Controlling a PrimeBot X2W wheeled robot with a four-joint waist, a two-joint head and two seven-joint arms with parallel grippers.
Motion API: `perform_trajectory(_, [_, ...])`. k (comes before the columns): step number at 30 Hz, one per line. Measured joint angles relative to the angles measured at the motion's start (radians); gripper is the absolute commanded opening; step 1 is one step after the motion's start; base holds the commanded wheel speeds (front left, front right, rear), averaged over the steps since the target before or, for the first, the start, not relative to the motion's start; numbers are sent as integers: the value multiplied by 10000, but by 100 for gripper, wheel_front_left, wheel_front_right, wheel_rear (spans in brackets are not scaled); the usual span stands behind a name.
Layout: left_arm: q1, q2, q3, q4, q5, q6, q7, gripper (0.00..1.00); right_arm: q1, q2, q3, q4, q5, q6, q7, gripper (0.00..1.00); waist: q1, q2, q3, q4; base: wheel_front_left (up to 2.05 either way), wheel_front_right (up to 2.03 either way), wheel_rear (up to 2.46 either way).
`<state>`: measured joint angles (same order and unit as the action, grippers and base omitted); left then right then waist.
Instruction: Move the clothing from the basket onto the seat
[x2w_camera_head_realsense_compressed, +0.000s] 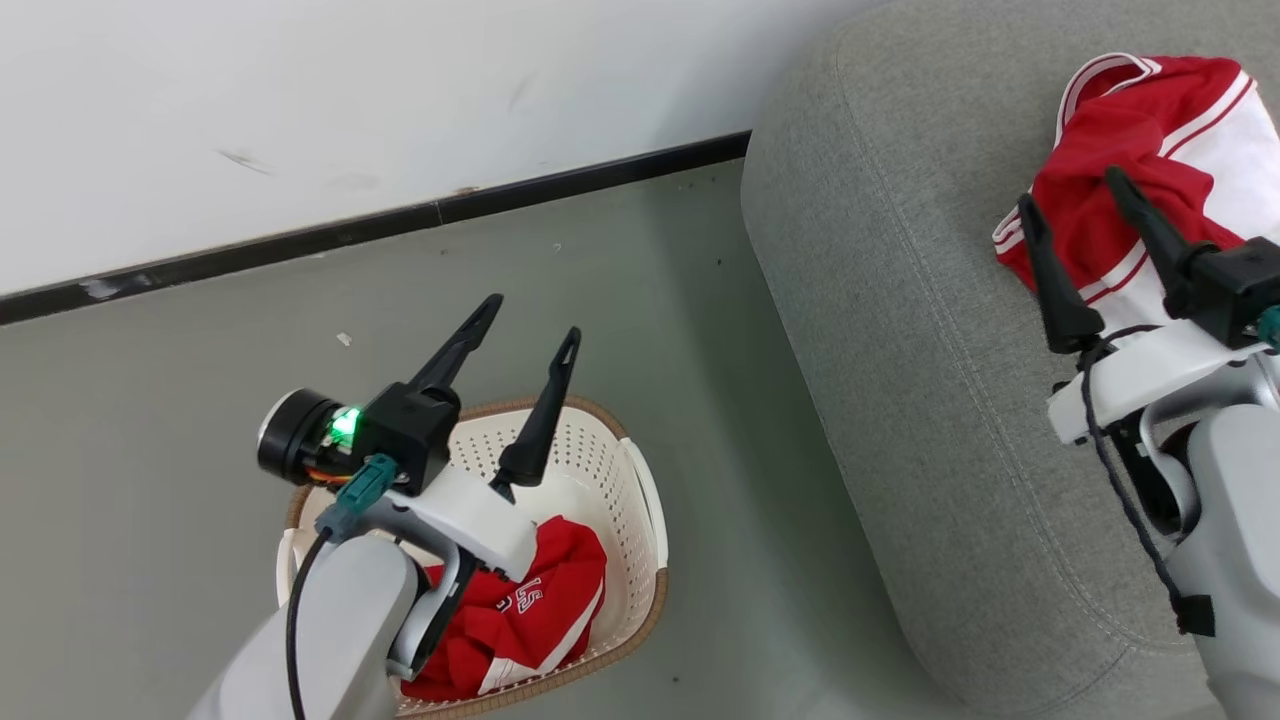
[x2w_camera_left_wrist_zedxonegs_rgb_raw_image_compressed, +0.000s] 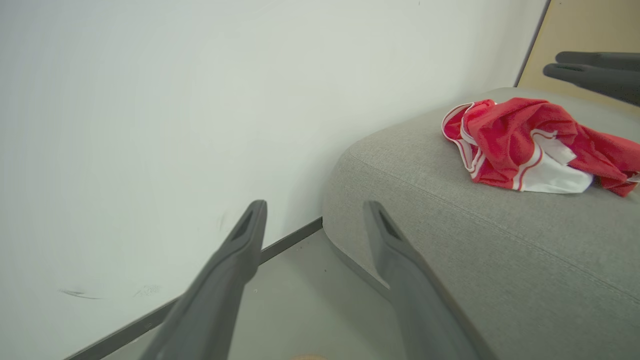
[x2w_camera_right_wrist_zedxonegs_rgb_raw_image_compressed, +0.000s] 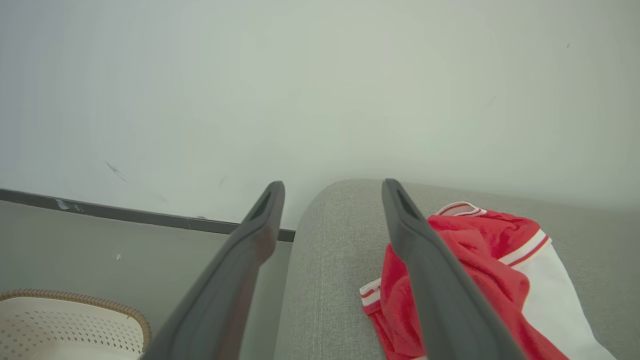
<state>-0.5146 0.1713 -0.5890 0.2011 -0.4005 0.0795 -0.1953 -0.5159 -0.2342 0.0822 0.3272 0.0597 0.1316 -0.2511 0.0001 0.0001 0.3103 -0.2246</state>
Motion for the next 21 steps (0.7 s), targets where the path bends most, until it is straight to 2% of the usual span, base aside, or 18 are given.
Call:
perform_trajectory(12, [1238,516,1114,558,-320,809,-353,100,841,713,957,-380,-194,0,0,100,0,0,-1022,380,0,0,0])
perform_trajectory(21, [2226,608,1850,731,-654,1327,-454,100,1683,1095,1001,-625,-435,2,0,100,0,0,-1756,725,0,0,0])
